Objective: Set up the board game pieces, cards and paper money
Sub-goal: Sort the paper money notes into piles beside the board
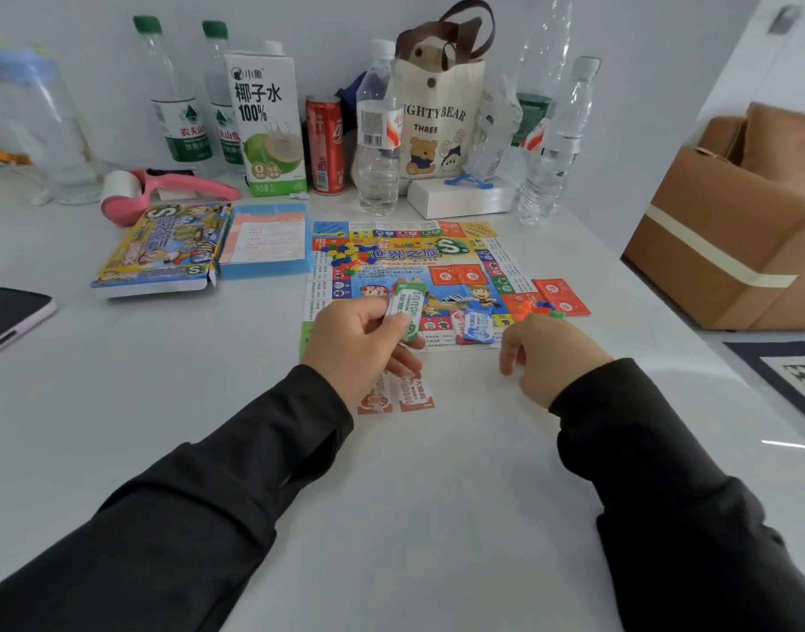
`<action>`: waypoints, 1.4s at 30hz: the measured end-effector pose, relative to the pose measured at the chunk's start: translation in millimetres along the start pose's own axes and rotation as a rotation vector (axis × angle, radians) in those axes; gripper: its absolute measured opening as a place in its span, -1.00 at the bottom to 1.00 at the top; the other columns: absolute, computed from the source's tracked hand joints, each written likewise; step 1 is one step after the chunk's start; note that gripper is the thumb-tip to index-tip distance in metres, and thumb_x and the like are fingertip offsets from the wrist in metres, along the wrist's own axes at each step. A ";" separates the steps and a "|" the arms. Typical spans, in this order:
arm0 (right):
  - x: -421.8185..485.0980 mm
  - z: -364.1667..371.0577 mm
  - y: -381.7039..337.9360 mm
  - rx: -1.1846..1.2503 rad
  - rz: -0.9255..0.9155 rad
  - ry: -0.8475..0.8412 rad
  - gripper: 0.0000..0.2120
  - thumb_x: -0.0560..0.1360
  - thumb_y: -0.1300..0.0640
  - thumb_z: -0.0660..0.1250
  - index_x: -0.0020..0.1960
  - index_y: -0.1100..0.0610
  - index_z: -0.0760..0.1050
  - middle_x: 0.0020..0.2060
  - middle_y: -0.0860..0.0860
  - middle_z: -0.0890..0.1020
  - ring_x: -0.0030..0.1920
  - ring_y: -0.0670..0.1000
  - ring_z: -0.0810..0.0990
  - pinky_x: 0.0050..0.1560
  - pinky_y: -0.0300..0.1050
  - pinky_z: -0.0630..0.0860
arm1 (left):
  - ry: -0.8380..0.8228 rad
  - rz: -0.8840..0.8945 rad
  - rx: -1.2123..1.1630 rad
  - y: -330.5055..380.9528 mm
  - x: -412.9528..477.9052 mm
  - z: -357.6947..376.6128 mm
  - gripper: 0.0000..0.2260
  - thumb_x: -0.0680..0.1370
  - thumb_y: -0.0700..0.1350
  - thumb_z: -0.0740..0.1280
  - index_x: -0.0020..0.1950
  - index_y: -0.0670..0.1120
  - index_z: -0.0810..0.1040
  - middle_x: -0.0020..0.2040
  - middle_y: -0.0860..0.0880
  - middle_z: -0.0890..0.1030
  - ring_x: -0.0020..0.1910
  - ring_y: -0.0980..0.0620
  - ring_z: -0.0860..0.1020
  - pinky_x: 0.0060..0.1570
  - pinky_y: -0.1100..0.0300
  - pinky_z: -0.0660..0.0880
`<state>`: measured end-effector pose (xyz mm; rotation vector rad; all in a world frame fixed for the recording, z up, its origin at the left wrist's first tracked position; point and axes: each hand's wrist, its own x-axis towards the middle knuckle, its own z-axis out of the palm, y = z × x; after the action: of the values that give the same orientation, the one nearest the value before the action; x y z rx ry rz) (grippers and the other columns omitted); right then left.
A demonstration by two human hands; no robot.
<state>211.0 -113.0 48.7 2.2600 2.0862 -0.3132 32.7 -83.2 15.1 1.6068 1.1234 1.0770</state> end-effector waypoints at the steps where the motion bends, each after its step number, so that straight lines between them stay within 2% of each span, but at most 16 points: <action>1: -0.1 -0.5 2.0 -0.001 0.020 0.009 -0.77 0.48 0.33 0.24 0.09 0.16 0.53 -0.05 0.02 0.41 -0.02 0.03 0.41 -0.02 -0.24 0.31 | 0.000 -0.003 0.002 0.0 -0.1 0.2 -0.78 0.58 -0.21 0.21 -0.20 0.01 0.52 -0.25 -0.04 0.66 -0.41 -0.03 0.63 -0.42 0.24 0.56; 4: 1.5 -0.4 7.7 0.002 0.073 0.048 -0.77 0.48 0.32 0.25 0.11 0.16 0.51 0.09 0.08 0.49 0.11 0.08 0.47 0.03 -0.21 0.36 | 0.000 -0.021 -0.012 0.4 -0.5 0.6 -0.78 0.58 -0.21 0.21 -0.20 0.02 0.52 -0.26 -0.03 0.66 -0.42 -0.03 0.63 -0.44 0.26 0.55; 6: 4.8 3.3 7.4 0.062 0.074 0.198 -0.78 0.47 0.32 0.23 0.05 0.13 0.53 0.09 0.07 0.52 0.06 0.06 0.47 -0.03 -0.22 0.35 | -0.010 -0.050 -0.044 1.7 -0.2 0.7 -0.79 0.58 -0.21 0.22 -0.20 0.00 0.53 -0.27 -0.04 0.66 -0.42 -0.03 0.63 -0.44 0.26 0.55; 8: 8.4 6.2 2.9 0.291 0.055 0.453 -0.83 0.48 0.31 0.22 -0.07 0.11 0.54 -0.05 0.04 0.58 -0.12 0.00 0.47 -0.18 -0.30 0.33 | -0.032 -0.099 -0.087 3.6 0.1 1.0 -0.80 0.57 -0.21 0.23 -0.20 -0.01 0.53 -0.30 -0.03 0.66 -0.45 0.00 0.62 -0.46 0.27 0.55; 10: 9.8 5.8 -5.7 0.607 -0.011 0.576 -0.87 0.49 0.27 0.26 -0.17 0.10 0.52 -0.25 -0.02 0.57 -0.28 -0.09 0.47 -0.35 -0.43 0.32 | -0.063 -0.141 -0.123 5.2 0.6 1.5 -0.80 0.57 -0.22 0.24 -0.20 -0.02 0.53 -0.34 -0.02 0.65 -0.46 0.03 0.61 -0.47 0.29 0.53; 12: 10.6 3.6 -16.1 0.785 -0.097 0.521 -0.88 0.51 0.20 0.28 -0.18 0.11 0.53 -0.31 -0.04 0.56 -0.31 -0.15 0.46 -0.33 -0.48 0.35 | -0.091 -0.158 -0.129 6.1 0.9 1.6 -0.81 0.57 -0.22 0.24 -0.20 -0.01 0.53 -0.37 0.02 0.65 -0.48 0.05 0.60 -0.48 0.30 0.53; 16: 15.1 0.6 -27.3 0.925 -0.196 0.376 -0.86 0.51 0.09 0.31 -0.23 0.01 0.54 -0.27 0.03 0.61 -0.30 -0.10 0.49 -0.24 -0.32 0.45 | -0.137 -0.171 -0.146 5.5 1.5 1.4 -0.85 0.55 -0.22 0.27 -0.15 0.00 0.53 -0.41 0.04 0.64 -0.48 0.07 0.61 -0.48 0.31 0.53; 20: 23.0 -0.2 -28.1 0.950 -0.243 0.241 -0.92 0.42 0.08 0.41 -0.25 0.02 0.57 -0.28 0.05 0.63 -0.30 -0.09 0.51 -0.21 -0.21 0.49 | -0.150 -0.163 -0.185 4.7 2.6 0.1 -0.89 0.51 -0.24 0.32 -0.15 -0.04 0.56 -0.39 0.01 0.66 -0.45 0.03 0.62 -0.47 0.30 0.54; 23: 29.3 0.3 -26.2 0.942 -0.228 0.197 -0.85 0.39 0.15 0.45 -0.33 0.04 0.55 -0.38 0.01 0.61 -0.35 -0.06 0.50 -0.24 -0.15 0.49 | -0.145 -0.162 -0.213 4.2 3.0 -0.6 -0.88 0.48 -0.27 0.35 -0.17 -0.05 0.58 -0.38 -0.02 0.65 -0.45 0.02 0.62 -0.47 0.30 0.54; 26: 33.2 2.7 -24.1 1.029 -0.215 0.186 -0.86 0.38 0.22 0.46 -0.33 0.11 0.56 -0.50 -0.03 0.57 -0.46 -0.07 0.49 -0.29 -0.12 0.50 | -0.155 -0.160 -0.244 3.7 3.5 -0.6 -0.88 0.50 -0.27 0.33 -0.15 -0.07 0.58 -0.35 -0.03 0.66 -0.43 0.01 0.64 -0.45 0.30 0.56; 29: 33.0 7.0 -20.8 1.115 -0.201 0.180 -0.85 0.38 0.30 0.44 -0.33 0.15 0.55 -0.57 -0.03 0.54 -0.55 -0.08 0.47 -0.42 -0.23 0.46 | -0.149 -0.164 -0.273 2.3 4.5 -0.4 -0.85 0.51 -0.28 0.30 -0.14 -0.05 0.57 -0.35 -0.02 0.66 -0.40 0.00 0.65 -0.44 0.31 0.55; 34: 28.5 10.2 -16.0 1.199 -0.182 0.174 -0.82 0.36 0.43 0.41 -0.29 0.18 0.52 -0.53 0.03 0.60 -0.54 -0.05 0.55 -0.42 -0.25 0.54 | -0.133 -0.152 -0.263 1.7 3.5 -0.5 -0.85 0.50 -0.30 0.32 -0.17 -0.06 0.58 -0.36 -0.03 0.66 -0.44 0.02 0.63 -0.48 0.32 0.53; 39: 25.0 11.7 -13.9 1.239 -0.138 0.149 -0.83 0.36 0.44 0.39 -0.28 0.21 0.51 -0.53 0.05 0.60 -0.52 -0.02 0.58 -0.38 -0.19 0.59 | -0.114 -0.132 -0.234 1.5 2.3 0.5 -0.83 0.51 -0.28 0.32 -0.18 -0.02 0.57 -0.36 0.01 0.65 -0.45 0.01 0.62 -0.51 0.30 0.51; 41: 23.4 11.5 -15.7 1.187 -0.139 0.211 -0.82 0.38 0.41 0.39 -0.27 0.17 0.53 -0.50 0.04 0.61 -0.49 -0.05 0.59 -0.36 -0.22 0.59 | -0.117 -0.132 -0.220 2.1 1.6 0.8 -0.82 0.51 -0.28 0.32 -0.18 -0.01 0.57 -0.37 0.02 0.65 -0.45 0.00 0.62 -0.51 0.29 0.52; 42: 23.1 11.3 -16.6 1.116 -0.155 0.306 -0.80 0.39 0.39 0.40 -0.26 0.11 0.55 -0.45 0.01 0.63 -0.44 -0.08 0.59 -0.32 -0.25 0.58 | -0.123 -0.137 -0.215 2.7 1.5 0.9 -0.82 0.51 -0.28 0.31 -0.18 -0.01 0.57 -0.38 0.02 0.65 -0.46 0.00 0.62 -0.51 0.28 0.52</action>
<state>194.9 -90.8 35.1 2.7416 2.6425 -1.5676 34.4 -82.5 17.8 1.3876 0.9851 0.9612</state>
